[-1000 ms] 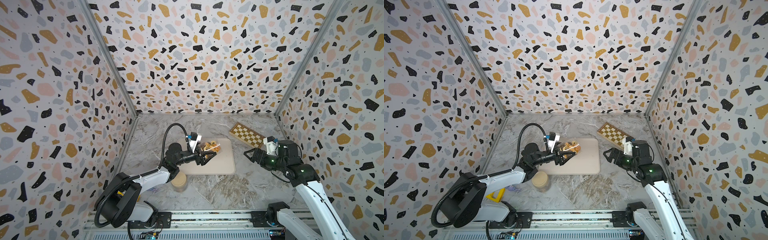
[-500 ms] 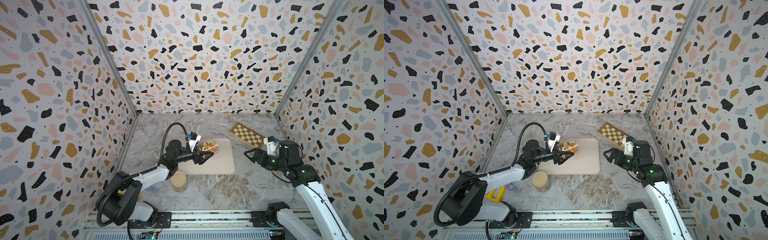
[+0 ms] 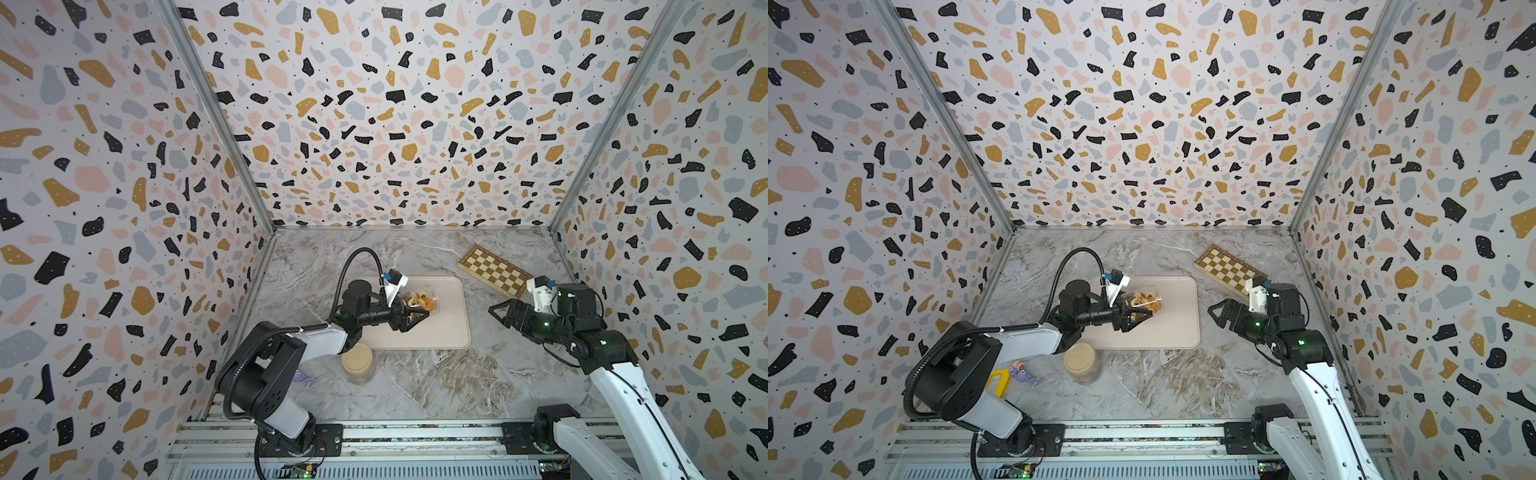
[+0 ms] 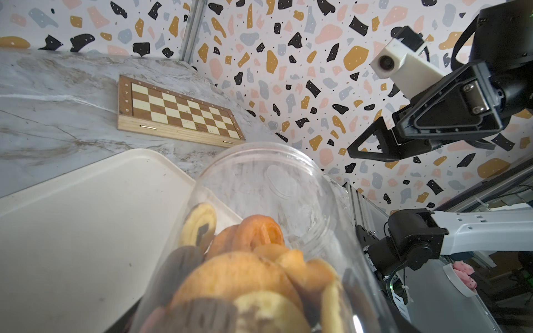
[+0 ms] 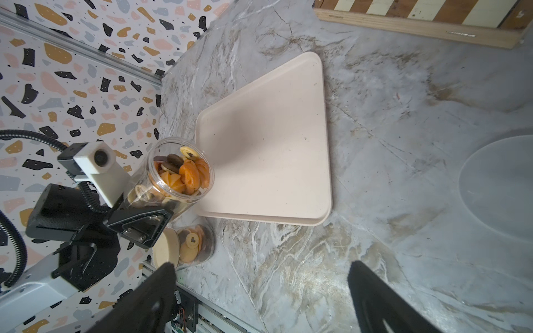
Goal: Pour the cookies out of the jar
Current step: Pour the cookies in the jar onto the tray.
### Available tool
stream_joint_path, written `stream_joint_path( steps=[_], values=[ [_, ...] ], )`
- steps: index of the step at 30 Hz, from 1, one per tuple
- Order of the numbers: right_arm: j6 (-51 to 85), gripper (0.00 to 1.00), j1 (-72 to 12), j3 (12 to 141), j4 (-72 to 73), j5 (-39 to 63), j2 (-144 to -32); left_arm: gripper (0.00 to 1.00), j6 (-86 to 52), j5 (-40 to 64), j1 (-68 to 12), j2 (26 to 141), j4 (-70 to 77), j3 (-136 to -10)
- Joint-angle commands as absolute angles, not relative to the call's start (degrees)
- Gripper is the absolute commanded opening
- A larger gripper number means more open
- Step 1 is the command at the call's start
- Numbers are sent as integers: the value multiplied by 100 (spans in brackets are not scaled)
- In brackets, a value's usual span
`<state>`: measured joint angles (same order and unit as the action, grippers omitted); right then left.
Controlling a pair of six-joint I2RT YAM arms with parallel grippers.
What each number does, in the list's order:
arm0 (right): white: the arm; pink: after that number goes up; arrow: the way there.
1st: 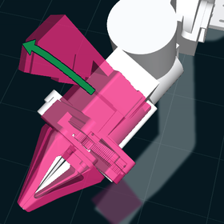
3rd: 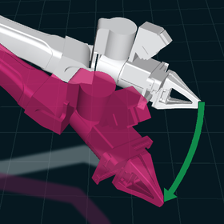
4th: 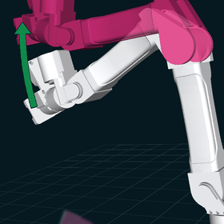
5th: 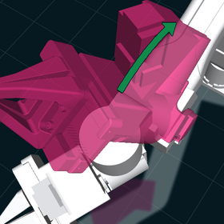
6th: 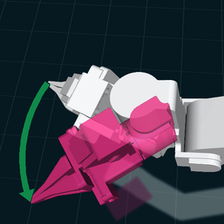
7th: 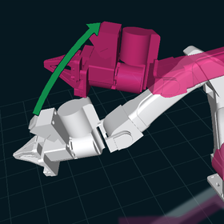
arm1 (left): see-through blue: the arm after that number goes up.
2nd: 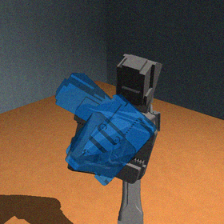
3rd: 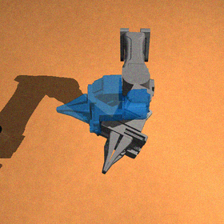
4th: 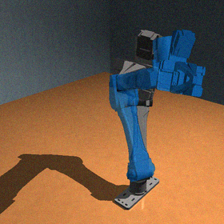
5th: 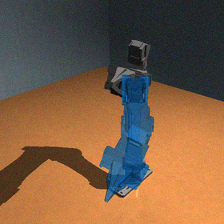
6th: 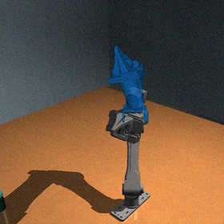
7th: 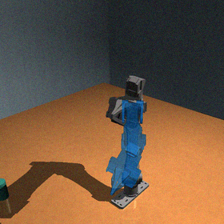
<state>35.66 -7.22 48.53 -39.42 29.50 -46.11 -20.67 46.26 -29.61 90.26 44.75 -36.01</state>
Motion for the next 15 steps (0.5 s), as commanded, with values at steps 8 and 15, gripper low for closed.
stream_joint_path(
  steps=[8,15],
  values=[
    [3395,96,-506,5014,-4049,3241,-4606,0,-1430,4627,-2936,9344,4298,-4029],
    [3322,96,-328,5099,-4120,3425,-4635,0,-1288,4577,-2937,9469,4069,-4097]
  ],
)
